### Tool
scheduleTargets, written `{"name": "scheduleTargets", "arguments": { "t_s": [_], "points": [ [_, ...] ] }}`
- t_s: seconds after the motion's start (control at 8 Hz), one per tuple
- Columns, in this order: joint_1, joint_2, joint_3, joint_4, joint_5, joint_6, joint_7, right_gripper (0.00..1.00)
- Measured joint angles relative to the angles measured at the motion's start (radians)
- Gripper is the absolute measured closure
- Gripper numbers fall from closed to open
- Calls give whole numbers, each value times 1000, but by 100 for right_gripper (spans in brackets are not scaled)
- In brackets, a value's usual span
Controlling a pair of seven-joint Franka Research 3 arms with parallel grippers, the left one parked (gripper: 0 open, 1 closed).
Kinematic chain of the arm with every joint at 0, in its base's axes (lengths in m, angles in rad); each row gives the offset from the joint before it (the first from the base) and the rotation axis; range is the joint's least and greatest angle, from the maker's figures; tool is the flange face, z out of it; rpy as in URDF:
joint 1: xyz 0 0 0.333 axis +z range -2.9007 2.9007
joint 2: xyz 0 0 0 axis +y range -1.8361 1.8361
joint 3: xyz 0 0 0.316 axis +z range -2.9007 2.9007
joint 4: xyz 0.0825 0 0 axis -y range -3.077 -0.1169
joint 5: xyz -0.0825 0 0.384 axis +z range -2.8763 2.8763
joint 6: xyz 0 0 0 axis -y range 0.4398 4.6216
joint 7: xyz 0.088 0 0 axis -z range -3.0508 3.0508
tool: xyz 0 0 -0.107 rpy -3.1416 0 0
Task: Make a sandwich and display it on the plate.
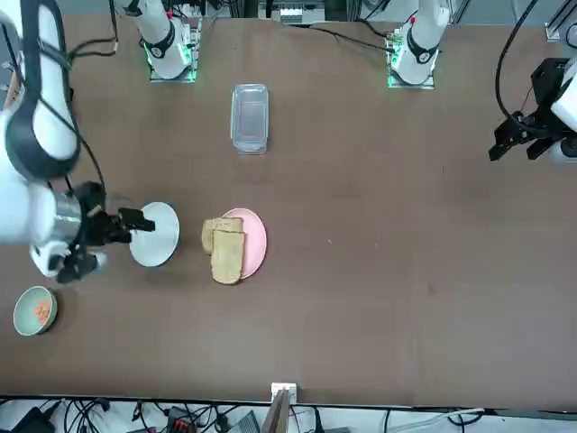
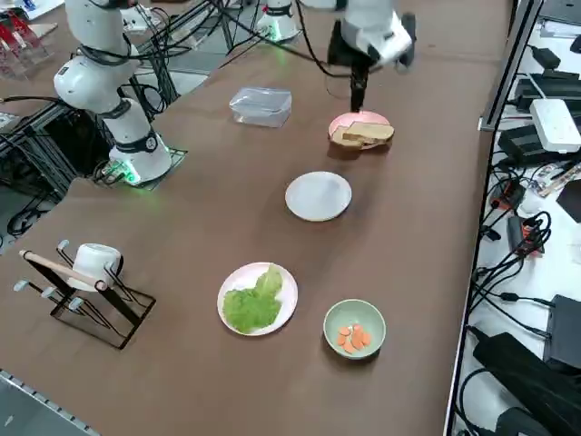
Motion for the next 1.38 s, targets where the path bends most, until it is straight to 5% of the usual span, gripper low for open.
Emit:
{"name": "scheduleTargets", "arguments": {
  "t_s": [0.75,1.12,1.38],
  "points": [
    [3,359,42,191,225,76,-311,5],
    [-9,443,93,233,306,95,-386,4],
    [-11,464,95,233,355,114,-393,5]
  ]
}}
